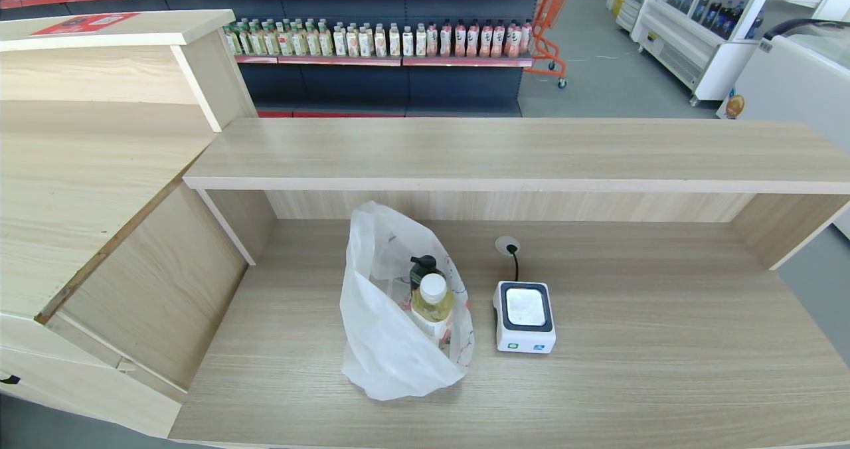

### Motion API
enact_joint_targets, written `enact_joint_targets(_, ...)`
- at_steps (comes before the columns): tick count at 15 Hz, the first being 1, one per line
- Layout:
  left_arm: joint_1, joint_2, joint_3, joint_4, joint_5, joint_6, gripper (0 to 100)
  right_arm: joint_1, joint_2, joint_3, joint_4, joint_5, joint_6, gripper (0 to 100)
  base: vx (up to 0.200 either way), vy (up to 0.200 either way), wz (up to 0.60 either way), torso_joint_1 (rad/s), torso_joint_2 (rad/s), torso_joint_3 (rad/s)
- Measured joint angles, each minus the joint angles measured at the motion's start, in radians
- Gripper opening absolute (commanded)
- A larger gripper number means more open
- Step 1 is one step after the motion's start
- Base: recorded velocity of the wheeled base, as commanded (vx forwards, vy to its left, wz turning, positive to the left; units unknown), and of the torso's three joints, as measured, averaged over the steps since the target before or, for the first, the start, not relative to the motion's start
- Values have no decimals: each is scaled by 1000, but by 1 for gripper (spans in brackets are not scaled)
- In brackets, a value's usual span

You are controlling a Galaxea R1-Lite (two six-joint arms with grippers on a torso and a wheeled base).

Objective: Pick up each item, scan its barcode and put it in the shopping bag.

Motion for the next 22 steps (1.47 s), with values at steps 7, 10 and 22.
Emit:
enact_joint_targets(7,-1,0,0,0,0,0,100,-1,0,0,0,0,6,0,0,-114,0,1,-1,2)
enact_joint_targets(10,1,0,0,0,0,0,100,0,0,0,0,-1,18,0,0,-200,0,4,1,4)
enact_joint_targets(22,0,0,0,0,0,1,100,0,1,0,0,-1,18,0,33,-50,0,3,0,1)
